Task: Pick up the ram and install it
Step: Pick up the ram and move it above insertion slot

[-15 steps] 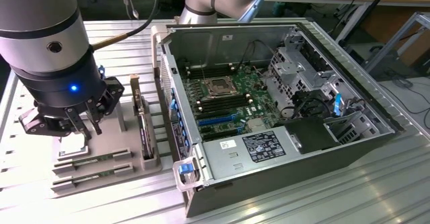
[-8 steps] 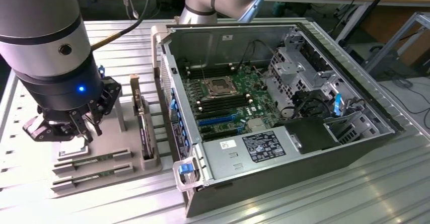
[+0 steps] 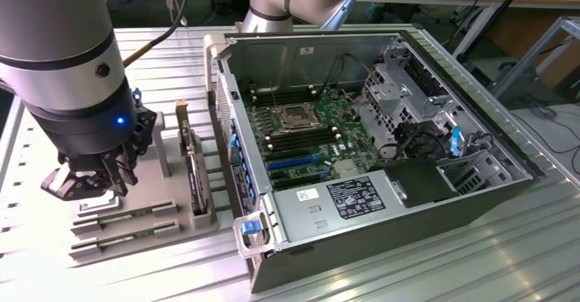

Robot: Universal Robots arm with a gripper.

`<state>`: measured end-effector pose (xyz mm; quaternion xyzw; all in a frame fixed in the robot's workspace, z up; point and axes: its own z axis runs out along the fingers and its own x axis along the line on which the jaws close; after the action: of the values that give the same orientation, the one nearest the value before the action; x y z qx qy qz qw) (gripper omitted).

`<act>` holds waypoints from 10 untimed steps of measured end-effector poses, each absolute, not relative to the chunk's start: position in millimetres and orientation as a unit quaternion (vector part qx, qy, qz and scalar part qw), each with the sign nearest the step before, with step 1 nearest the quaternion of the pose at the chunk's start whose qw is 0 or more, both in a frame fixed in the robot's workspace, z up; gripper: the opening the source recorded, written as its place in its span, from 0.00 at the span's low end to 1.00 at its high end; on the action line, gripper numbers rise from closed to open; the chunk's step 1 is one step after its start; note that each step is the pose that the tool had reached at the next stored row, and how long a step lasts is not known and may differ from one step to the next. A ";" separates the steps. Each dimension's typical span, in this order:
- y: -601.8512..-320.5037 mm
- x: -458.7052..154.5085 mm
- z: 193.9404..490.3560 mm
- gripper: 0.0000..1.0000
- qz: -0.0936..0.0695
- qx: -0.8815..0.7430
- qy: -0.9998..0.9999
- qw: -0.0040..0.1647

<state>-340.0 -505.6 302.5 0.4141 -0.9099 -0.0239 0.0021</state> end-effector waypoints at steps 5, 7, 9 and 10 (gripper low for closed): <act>-505.7 -340.0 297.7 0.23 -0.024 0.472 -0.881 0.004; -505.6 -340.0 296.2 0.23 -0.024 0.489 -0.872 0.004; -505.7 -340.0 293.9 0.23 -0.023 0.516 -0.856 0.005; -505.7 -340.0 292.8 0.23 -0.023 0.528 -0.849 0.005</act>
<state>-340.0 -505.7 292.8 0.5283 -0.8487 -0.0234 0.0051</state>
